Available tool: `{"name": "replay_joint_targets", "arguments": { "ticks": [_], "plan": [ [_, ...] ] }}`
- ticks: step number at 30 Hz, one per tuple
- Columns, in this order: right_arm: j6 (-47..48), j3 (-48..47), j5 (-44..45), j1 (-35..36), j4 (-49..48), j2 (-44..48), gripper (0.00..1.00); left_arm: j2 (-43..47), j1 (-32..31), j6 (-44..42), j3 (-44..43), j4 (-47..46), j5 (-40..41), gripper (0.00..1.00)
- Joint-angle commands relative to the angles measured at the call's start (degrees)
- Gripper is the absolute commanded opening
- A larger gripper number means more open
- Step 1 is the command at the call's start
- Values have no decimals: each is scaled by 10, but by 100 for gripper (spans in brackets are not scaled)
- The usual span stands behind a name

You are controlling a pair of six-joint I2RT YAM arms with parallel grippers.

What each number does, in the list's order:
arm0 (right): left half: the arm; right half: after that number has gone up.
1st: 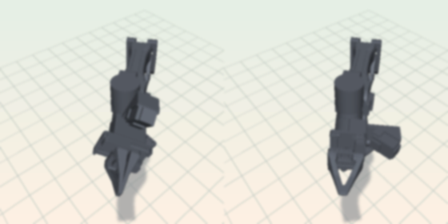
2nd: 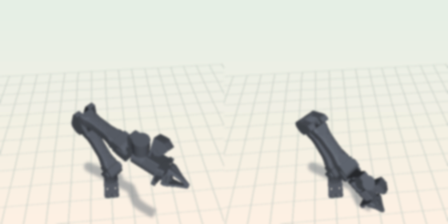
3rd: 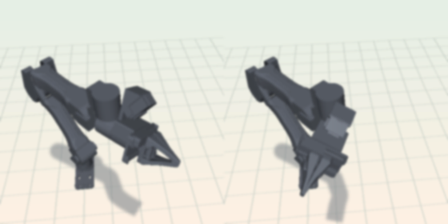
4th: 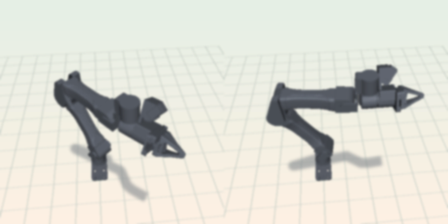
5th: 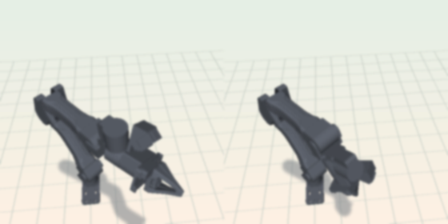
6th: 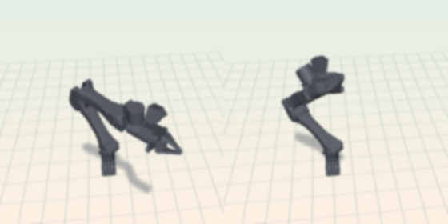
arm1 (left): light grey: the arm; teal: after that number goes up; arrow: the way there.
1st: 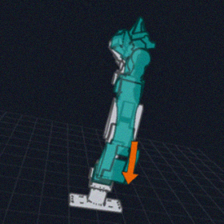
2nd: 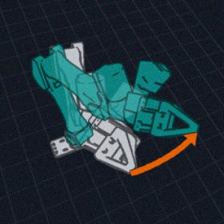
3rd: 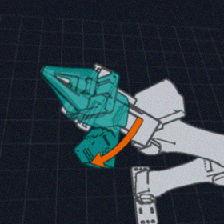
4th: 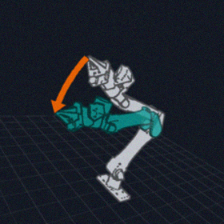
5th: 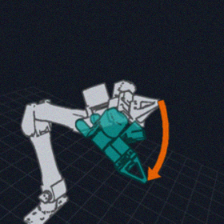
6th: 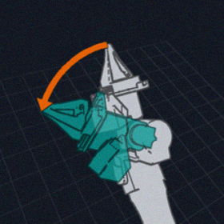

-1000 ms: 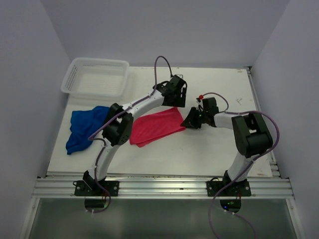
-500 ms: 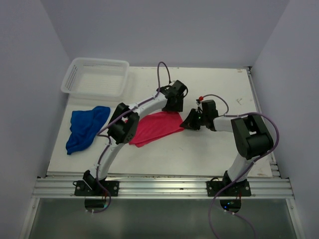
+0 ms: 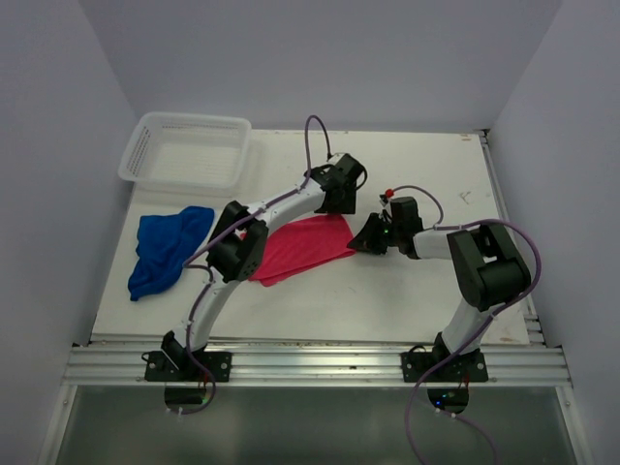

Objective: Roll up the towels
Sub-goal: Roll the towel

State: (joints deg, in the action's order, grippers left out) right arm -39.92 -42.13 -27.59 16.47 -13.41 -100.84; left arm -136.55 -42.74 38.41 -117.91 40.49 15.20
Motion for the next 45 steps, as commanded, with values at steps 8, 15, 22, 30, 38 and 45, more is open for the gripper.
{"name": "replay_joint_targets", "arguments": {
  "ticks": [8, 15, 22, 30, 38, 45],
  "plan": [
    [9, 29, 44, 5, 22, -6, 11, 81, -16, 54, -9, 14, 51, 68],
    [8, 29, 45, 5, 22, -6, 10, 79, -26, 78, 23, -16, 26, 65],
    [11, 32, 48, 6, 22, -6, 9, 45, -26, 81, 26, -16, 28, 63],
    [18, 35, 53, 6, 21, 2, 8, -1, -24, 75, -2, -16, 47, 63],
    [26, 34, 57, 17, 18, -1, 6, -21, -14, 77, 0, -23, 51, 53],
    [38, 32, 83, 33, 30, 10, 5, -34, -9, 72, 3, -23, 46, 49]
  ]
}}
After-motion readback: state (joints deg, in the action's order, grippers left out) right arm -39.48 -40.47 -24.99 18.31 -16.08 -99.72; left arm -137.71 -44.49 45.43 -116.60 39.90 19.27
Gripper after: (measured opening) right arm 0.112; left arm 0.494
